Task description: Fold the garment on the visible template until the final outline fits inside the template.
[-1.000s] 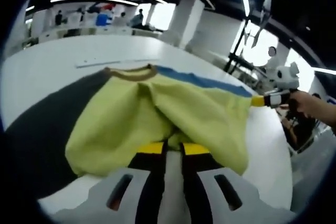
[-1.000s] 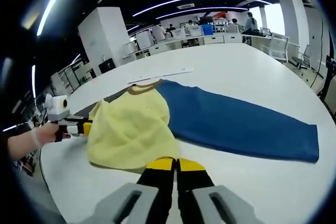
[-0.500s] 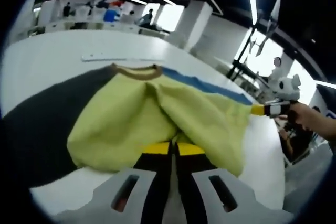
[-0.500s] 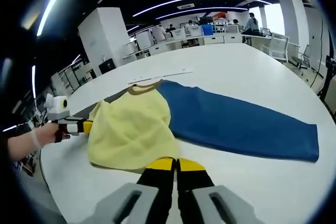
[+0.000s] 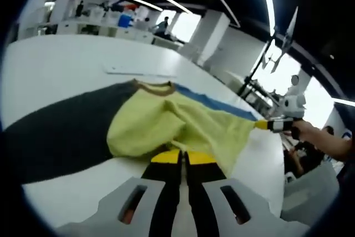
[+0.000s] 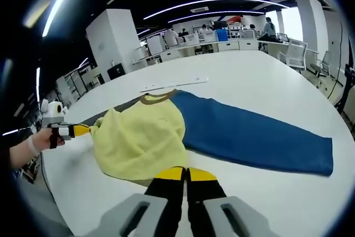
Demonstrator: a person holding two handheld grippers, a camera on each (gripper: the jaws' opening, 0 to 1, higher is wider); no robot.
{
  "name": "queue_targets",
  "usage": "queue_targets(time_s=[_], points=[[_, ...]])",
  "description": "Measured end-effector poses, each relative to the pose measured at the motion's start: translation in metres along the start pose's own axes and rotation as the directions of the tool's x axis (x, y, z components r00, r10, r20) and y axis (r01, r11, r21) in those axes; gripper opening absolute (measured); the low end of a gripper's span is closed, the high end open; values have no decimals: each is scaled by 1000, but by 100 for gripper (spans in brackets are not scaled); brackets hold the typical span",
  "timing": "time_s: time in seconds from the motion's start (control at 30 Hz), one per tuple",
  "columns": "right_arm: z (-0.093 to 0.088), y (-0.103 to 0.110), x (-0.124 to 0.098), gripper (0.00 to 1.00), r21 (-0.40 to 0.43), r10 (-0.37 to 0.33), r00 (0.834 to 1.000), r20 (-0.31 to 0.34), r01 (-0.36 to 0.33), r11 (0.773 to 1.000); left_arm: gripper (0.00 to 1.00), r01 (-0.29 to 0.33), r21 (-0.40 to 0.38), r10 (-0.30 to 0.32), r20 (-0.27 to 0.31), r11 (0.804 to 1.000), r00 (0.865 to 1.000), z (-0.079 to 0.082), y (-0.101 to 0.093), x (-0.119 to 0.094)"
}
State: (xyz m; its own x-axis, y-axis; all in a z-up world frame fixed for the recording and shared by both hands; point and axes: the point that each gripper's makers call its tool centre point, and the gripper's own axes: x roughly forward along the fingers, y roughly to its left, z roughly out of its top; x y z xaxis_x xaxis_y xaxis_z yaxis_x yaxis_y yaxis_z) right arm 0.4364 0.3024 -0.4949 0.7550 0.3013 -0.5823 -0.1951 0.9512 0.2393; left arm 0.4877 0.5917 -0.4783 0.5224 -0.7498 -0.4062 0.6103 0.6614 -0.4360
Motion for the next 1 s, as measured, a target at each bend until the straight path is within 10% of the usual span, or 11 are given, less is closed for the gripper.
queue_targets(time_s=[0.63, 1.0], points=[[19, 24, -29, 0, -162, 61, 998, 5, -59, 985, 0, -24, -98, 26, 16, 995, 1000, -9, 3, -76], [2, 70, -66, 0, -373, 161, 984, -75, -177, 911, 0, -24, -211, 19, -26, 977, 1000, -33, -9, -107]])
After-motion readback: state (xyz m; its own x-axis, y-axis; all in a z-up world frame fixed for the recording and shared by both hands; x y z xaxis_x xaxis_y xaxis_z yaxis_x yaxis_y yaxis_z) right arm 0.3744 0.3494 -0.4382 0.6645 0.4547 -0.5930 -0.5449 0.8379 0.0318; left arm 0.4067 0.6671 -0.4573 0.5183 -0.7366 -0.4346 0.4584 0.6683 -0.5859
